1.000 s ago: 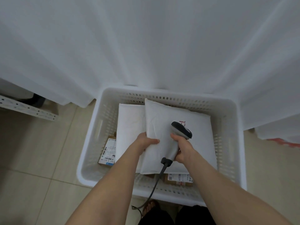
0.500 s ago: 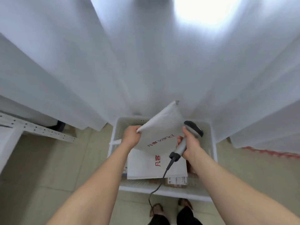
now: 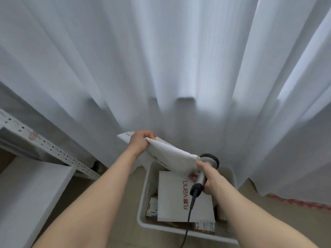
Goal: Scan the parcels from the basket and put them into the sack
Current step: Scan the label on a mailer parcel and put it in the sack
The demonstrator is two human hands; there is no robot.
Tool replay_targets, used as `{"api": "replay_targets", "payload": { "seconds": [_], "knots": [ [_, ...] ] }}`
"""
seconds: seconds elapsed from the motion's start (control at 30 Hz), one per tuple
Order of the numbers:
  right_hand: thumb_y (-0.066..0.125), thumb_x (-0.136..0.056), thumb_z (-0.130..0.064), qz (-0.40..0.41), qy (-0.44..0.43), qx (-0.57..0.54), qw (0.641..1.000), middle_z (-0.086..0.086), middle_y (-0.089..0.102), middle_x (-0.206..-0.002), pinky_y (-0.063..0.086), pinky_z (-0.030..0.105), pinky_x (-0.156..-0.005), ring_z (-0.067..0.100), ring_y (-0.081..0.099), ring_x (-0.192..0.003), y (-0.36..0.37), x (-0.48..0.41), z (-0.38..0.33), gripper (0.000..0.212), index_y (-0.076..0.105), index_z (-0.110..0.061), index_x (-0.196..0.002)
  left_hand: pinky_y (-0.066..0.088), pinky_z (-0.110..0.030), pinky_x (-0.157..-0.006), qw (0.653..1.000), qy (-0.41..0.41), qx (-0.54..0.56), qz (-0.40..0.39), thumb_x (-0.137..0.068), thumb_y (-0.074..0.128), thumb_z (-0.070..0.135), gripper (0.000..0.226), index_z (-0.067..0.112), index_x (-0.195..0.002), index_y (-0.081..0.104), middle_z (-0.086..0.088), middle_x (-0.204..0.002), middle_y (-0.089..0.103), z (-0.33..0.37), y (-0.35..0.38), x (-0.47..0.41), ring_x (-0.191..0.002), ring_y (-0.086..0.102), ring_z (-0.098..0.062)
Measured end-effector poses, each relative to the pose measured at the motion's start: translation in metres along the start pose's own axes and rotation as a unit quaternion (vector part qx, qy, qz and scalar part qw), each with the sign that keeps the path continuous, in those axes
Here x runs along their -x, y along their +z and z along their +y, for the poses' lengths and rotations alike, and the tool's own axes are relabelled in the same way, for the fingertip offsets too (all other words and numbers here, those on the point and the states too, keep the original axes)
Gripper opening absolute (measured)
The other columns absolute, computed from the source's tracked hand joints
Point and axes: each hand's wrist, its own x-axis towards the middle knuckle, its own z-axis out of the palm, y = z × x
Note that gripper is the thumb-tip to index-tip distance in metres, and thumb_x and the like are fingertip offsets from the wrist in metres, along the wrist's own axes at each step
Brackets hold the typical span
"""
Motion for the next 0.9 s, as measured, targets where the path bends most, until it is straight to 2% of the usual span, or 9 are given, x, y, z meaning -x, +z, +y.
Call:
{"api": "replay_targets", "payload": {
  "seconds": [0.13, 0.33, 0.43, 0.53, 0.63, 0.67, 0.73, 0.8, 0.9],
  "knots": [
    [0.079, -0.08, -0.029, -0.036, 0.017, -0.008, 0.999, 0.013, 0.072, -0.073, 0.055, 0.038, -0.059, 0.028, 0.071, -0.057, 0.015, 0.037, 0.014, 0.028, 0.062, -0.009, -0.091, 0.042, -0.019, -0.078, 0.998, 0.018, 0.062, 0.019, -0.074, 0.044, -0.012, 0.047, 0.02, -0.044, 0.061, 0.012, -0.09, 0.065, 0.029, -0.03, 0.043, -0.09, 0.058, -0.009],
    [0.087, -0.069, -0.038, -0.112, 0.02, -0.005, 0.994, 0.012, 0.074, -0.071, 0.06, 0.037, -0.078, 0.026, 0.073, -0.069, 0.013, 0.094, 0.032, 0.045, 0.067, -0.005, -0.092, 0.045, -0.02, -0.079, 0.995, 0.02, 0.073, 0.058, -0.075, 0.042, -0.016, 0.047, 0.017, -0.045, 0.058, 0.013, -0.085, 0.065, 0.065, -0.065, 0.113, -0.085, 0.059, -0.005],
    [0.085, -0.072, -0.03, -0.12, 0.032, -0.011, 0.992, 0.007, 0.069, -0.058, 0.058, 0.03, -0.066, 0.021, 0.066, -0.063, 0.007, 0.119, 0.038, 0.031, 0.067, -0.01, -0.089, 0.046, -0.009, -0.07, 0.996, 0.045, 0.036, 0.062, -0.078, 0.046, -0.015, 0.048, 0.018, -0.049, 0.064, 0.013, -0.091, 0.069, 0.083, -0.076, 0.149, -0.089, 0.061, -0.002],
    [0.08, -0.074, -0.03, -0.125, 0.011, -0.007, 0.992, 0.008, 0.07, -0.061, 0.055, 0.035, -0.058, 0.025, 0.064, -0.063, -0.001, 0.146, 0.044, 0.034, 0.061, -0.011, -0.093, 0.043, -0.017, -0.091, 0.992, 0.071, -0.057, 0.085, -0.081, 0.057, -0.009, 0.032, 0.017, -0.076, 0.074, 0.002, -0.11, 0.065, 0.094, -0.085, 0.18, -0.108, 0.058, -0.015],
    [0.079, -0.074, -0.023, -0.15, -0.053, -0.034, 0.987, 0.013, 0.07, -0.105, 0.053, 0.048, -0.089, 0.034, 0.068, -0.094, -0.005, 0.169, 0.048, 0.051, 0.056, -0.012, -0.118, 0.034, -0.035, -0.107, 0.949, 0.047, -0.21, 0.23, -0.087, 0.057, 0.009, 0.04, 0.022, -0.125, 0.06, -0.007, -0.138, 0.045, 0.102, -0.09, 0.203, -0.127, 0.042, -0.025],
    [0.078, -0.074, -0.019, -0.154, -0.078, -0.048, 0.984, 0.014, 0.068, -0.114, 0.05, 0.052, -0.095, 0.036, 0.066, -0.101, -0.005, 0.176, 0.048, 0.057, 0.054, -0.013, -0.125, 0.036, -0.036, -0.105, 0.94, 0.015, -0.171, 0.294, -0.087, 0.054, 0.009, 0.051, 0.021, -0.136, 0.047, -0.01, -0.142, 0.037, 0.104, -0.09, 0.209, -0.127, 0.041, -0.028],
    [0.077, -0.073, -0.01, -0.146, -0.13, -0.072, 0.978, 0.015, 0.066, -0.119, 0.049, 0.054, -0.097, 0.038, 0.065, -0.105, -0.004, 0.187, 0.047, 0.06, 0.052, -0.012, -0.128, 0.047, -0.034, -0.088, 0.929, -0.082, 0.082, 0.35, -0.09, 0.051, 0.008, 0.051, 0.011, -0.139, 0.039, -0.016, -0.13, 0.044, 0.112, -0.091, 0.226, -0.106, 0.054, -0.029],
    [0.075, -0.073, -0.003, -0.14, -0.166, -0.089, 0.972, 0.017, 0.067, -0.117, 0.05, 0.056, -0.094, 0.038, 0.066, -0.104, -0.004, 0.193, 0.046, 0.057, 0.054, -0.008, -0.125, 0.054, -0.034, -0.07, 0.894, -0.124, 0.347, 0.256, -0.094, 0.055, 0.021, 0.028, 0.005, -0.117, 0.055, -0.014, -0.099, 0.062, 0.12, -0.093, 0.236, -0.08, 0.062, -0.026],
    [0.075, -0.073, -0.002, -0.166, -0.181, -0.093, 0.965, 0.018, 0.067, -0.117, 0.051, 0.055, -0.094, 0.038, 0.066, -0.104, -0.003, 0.2, 0.048, 0.058, 0.054, -0.007, -0.127, 0.056, -0.043, -0.079, 0.901, -0.125, 0.384, 0.157, -0.086, 0.069, 0.025, 0.03, 0.004, -0.106, 0.062, -0.014, -0.1, 0.07, 0.132, -0.09, 0.251, -0.09, 0.067, -0.03]
  ]
}}
